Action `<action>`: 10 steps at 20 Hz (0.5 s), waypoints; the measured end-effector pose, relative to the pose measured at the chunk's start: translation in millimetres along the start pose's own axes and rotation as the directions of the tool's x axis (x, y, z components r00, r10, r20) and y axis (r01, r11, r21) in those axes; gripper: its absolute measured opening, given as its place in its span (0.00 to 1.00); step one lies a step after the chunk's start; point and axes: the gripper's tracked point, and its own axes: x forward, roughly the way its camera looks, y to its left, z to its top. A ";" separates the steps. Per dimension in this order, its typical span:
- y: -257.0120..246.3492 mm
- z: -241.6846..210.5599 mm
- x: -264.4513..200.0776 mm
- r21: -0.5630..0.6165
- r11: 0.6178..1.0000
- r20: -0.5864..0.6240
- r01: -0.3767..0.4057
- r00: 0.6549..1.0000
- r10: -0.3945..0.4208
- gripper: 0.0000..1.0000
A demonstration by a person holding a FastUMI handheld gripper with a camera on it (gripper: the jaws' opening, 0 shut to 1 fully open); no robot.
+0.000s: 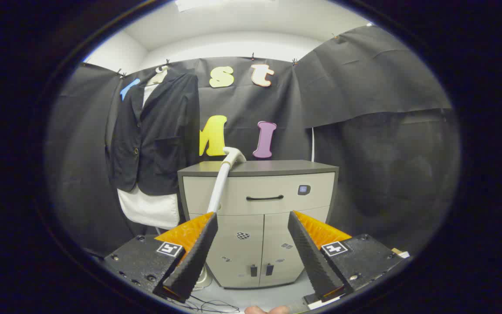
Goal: Iron the clothes twice with a garment steamer, once on the left side and once on the right side.
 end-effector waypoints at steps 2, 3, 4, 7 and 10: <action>-3.8 1.7 -1.7 -0.007 1.000 0.008 -0.004 1.000 0.004 1.00; -7.2 2.2 -1.6 -0.006 1.000 0.014 0.004 1.000 -0.004 1.00; -10.4 2.1 -2.2 0.000 1.000 0.018 0.015 1.000 -0.015 1.00; -11.1 1.3 -2.7 0.014 1.000 0.019 -0.005 1.000 0.005 1.00; -23.4 5.3 0.1 0.019 1.000 0.023 0.009 1.000 -0.010 1.00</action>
